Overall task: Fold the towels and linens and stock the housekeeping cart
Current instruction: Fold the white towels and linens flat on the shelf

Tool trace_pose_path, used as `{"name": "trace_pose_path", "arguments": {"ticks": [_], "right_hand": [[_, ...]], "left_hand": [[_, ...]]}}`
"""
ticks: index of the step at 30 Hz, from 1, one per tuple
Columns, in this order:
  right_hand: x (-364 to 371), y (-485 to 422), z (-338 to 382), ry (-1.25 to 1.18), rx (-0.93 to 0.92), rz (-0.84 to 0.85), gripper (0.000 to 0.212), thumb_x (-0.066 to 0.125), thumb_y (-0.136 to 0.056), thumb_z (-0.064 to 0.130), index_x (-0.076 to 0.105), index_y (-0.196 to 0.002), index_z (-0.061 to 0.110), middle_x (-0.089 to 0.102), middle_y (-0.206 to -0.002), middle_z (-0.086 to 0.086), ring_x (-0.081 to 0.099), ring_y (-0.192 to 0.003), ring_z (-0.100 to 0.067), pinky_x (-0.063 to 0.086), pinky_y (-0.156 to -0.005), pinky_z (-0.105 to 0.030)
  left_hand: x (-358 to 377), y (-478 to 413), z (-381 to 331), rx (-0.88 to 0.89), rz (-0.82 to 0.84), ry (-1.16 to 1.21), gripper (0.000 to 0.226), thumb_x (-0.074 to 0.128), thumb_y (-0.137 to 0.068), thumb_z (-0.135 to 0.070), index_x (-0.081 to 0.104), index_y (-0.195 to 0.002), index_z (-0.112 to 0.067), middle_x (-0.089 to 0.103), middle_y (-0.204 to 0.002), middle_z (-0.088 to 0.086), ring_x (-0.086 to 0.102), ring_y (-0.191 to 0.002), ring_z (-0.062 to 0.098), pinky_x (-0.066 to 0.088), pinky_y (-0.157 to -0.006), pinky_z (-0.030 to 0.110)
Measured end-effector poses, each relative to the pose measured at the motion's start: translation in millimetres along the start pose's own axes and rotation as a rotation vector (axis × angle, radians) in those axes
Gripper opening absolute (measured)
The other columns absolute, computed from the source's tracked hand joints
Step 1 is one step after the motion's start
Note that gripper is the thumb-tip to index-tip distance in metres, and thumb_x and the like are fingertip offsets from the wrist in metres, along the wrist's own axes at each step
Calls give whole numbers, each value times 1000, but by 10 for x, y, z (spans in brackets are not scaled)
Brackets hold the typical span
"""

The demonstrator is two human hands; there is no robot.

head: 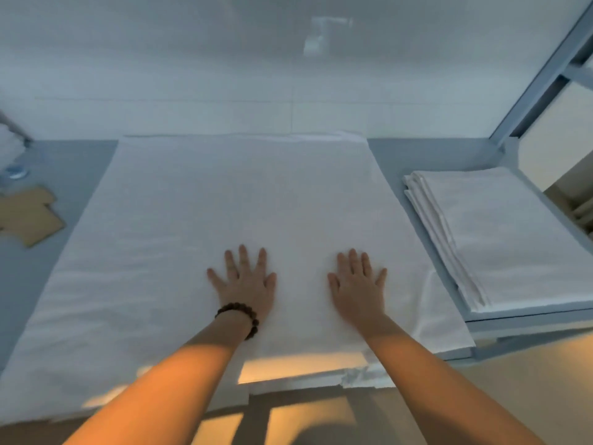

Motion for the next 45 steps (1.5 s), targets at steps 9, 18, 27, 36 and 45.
{"name": "trace_pose_path", "arguments": {"ticks": [9,18,27,36,45], "right_hand": [[125,-154,1785,-3,-358,-36,52,22,-102,38,13,-152,30,4,-162,2,-4,-148,-17,-3,-116,-56],[252,-222,1830,79,-323,-110,58,9,-96,55,4,-151,39,0,-161,7,-5,-148,-15,-4,-116,-55],[216,-214,1861,109,-325,-96,61,12,-94,58,5,-152,37,1,-162,5,-2,-148,-17,1,-116,-56],[234,-191,1826,109,-333,-89,61,14,-95,58,9,-152,37,5,-161,5,3,-148,-18,3,-116,-56],[259,-219,1837,108,-325,-43,63,9,-93,60,6,-152,38,1,-161,6,0,-148,-17,1,-116,-56]], "left_hand": [[-193,-48,627,-90,-66,54,58,7,-98,-54,-8,-151,-39,-14,-161,-5,-16,-147,28,-13,-109,66],[-361,-556,1848,-238,-10,24,76,1,-76,-84,-17,-143,-53,-20,-158,-18,-18,-145,34,-6,-95,78],[-257,284,2563,-545,-16,121,78,13,-91,-67,-12,-153,-26,-16,-160,14,-15,-145,41,-1,-109,69],[135,958,1916,-316,-26,14,81,-9,-69,-83,-29,-139,-50,-30,-154,-8,-25,-144,32,-20,-104,67],[-171,937,2409,-408,-38,104,72,18,-90,-69,-7,-151,-41,-13,-161,4,-15,-146,36,-16,-108,64]]}}
Point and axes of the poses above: each hand's wrist, its own y-axis away from the middle knuckle, its own x-axis out of the palm, z = x × y, the point moved 9 cm from there along -y, towards the middle knuckle
